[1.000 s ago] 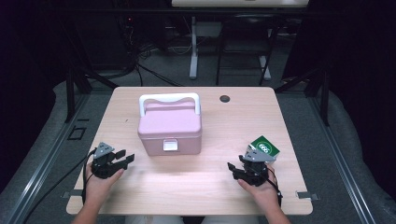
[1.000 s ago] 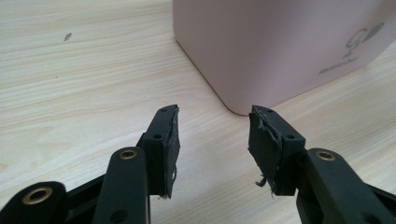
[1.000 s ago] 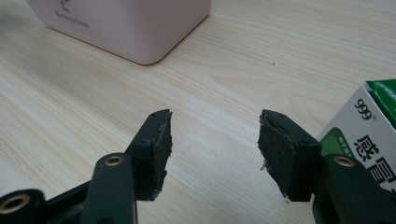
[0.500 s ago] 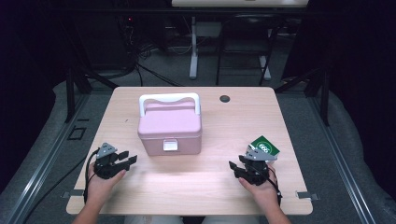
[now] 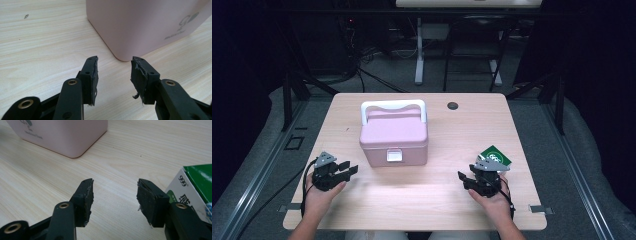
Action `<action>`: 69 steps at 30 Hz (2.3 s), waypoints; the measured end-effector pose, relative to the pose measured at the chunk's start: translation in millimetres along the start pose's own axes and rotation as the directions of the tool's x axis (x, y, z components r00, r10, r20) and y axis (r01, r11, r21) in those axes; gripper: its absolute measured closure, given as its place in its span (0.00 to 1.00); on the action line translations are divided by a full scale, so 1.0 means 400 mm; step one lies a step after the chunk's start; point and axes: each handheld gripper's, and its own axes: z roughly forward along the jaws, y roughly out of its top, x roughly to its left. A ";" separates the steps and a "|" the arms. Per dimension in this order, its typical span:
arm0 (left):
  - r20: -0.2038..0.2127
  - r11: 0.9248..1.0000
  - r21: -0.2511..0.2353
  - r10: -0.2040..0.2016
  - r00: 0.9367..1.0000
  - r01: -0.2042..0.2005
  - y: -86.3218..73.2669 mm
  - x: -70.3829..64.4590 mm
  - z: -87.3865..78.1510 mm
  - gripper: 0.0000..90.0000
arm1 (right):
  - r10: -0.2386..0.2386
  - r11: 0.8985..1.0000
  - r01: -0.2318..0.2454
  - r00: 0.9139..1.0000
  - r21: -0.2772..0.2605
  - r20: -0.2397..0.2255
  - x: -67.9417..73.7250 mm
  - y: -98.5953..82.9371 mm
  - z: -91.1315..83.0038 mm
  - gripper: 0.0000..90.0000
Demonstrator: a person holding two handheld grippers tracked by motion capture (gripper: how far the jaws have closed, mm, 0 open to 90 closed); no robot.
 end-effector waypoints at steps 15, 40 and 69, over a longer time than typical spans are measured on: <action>-0.027 0.997 -0.059 -0.060 0.998 0.058 0.097 0.043 -0.013 0.62 | 0.077 0.996 -0.078 0.996 -0.032 -0.050 -0.003 0.112 0.045 0.65; 0.009 0.998 -0.056 -0.019 1.000 0.019 0.123 0.025 0.074 0.71 | 0.102 0.993 -0.105 0.993 -0.051 -0.059 0.037 0.176 0.246 0.70; 0.023 0.998 -0.055 -0.009 1.000 0.010 0.121 -0.010 0.073 1.00 | 0.082 0.994 -0.085 0.996 -0.075 -0.041 0.107 0.180 0.262 1.00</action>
